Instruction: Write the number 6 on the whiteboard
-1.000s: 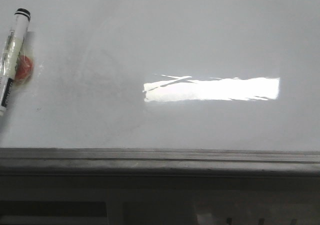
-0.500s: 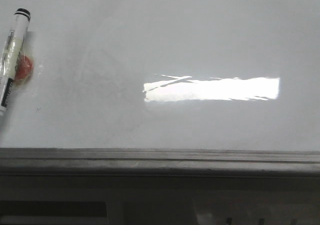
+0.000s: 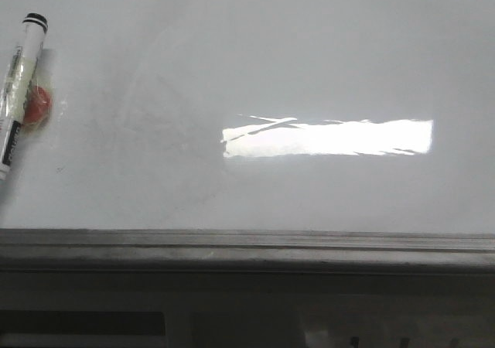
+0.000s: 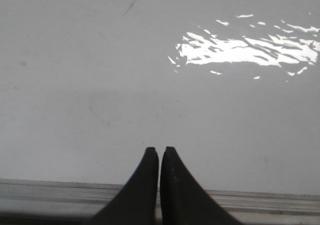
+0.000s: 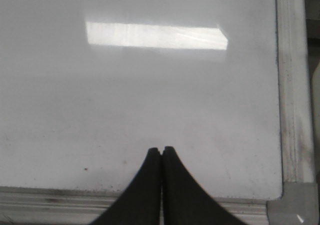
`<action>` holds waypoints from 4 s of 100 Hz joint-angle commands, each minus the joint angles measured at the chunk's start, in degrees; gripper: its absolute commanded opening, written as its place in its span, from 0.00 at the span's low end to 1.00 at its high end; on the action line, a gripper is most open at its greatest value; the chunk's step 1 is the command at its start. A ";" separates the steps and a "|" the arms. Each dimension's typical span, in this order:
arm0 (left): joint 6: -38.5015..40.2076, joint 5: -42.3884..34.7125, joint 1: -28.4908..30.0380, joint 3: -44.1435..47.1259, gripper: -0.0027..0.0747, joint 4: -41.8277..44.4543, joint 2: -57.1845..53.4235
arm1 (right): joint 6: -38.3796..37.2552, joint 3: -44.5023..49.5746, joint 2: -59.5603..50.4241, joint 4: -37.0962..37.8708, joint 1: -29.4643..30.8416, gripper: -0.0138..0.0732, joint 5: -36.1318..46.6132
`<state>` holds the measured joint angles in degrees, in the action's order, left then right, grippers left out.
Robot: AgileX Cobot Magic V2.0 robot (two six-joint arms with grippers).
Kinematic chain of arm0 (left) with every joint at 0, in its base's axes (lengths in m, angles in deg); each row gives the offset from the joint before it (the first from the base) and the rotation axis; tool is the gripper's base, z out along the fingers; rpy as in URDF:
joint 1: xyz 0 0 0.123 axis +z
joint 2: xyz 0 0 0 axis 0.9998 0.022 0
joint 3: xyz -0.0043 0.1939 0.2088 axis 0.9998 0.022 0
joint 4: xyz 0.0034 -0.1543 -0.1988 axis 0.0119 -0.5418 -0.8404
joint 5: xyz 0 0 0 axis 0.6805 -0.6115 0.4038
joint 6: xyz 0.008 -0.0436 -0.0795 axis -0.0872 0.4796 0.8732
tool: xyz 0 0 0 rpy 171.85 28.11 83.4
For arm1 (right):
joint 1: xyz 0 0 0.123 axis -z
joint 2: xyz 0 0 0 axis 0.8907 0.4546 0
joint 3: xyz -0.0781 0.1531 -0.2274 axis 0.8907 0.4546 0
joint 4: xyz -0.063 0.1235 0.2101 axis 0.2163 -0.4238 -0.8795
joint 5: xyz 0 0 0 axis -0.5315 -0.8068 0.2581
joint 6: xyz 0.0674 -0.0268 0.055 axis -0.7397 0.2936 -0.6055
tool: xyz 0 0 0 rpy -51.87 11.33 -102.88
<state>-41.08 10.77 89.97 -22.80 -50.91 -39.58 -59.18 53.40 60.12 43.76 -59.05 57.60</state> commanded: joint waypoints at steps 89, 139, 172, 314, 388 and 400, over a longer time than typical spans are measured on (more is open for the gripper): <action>0.35 -11.82 0.04 1.36 0.01 -0.44 -1.63 | 0.20 0.73 -0.92 -6.06 0.38 0.09 14.82; 0.35 -11.91 0.04 1.36 0.01 -0.44 -1.63 | 0.20 0.73 -0.92 -10.07 0.38 0.09 13.52; 0.35 -11.95 0.04 0.49 0.01 -2.06 -1.63 | 0.20 0.34 -0.35 -10.62 0.38 0.09 13.06; -10.59 -11.02 -9.01 -13.74 0.62 -7.99 10.15 | 0.20 -15.20 12.04 -13.97 -0.34 0.09 -0.03; -10.35 -26.40 -38.33 -13.74 0.60 -13.80 35.28 | 0.20 -15.20 12.04 -13.97 -0.34 0.09 0.27; -10.35 -28.86 -40.51 -13.74 0.60 -14.01 40.21 | 0.20 -15.20 12.04 -13.97 -0.34 0.09 0.50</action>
<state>-51.62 -11.75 50.87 -34.93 -64.07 -2.33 -59.18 40.25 71.40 29.74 -59.28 53.09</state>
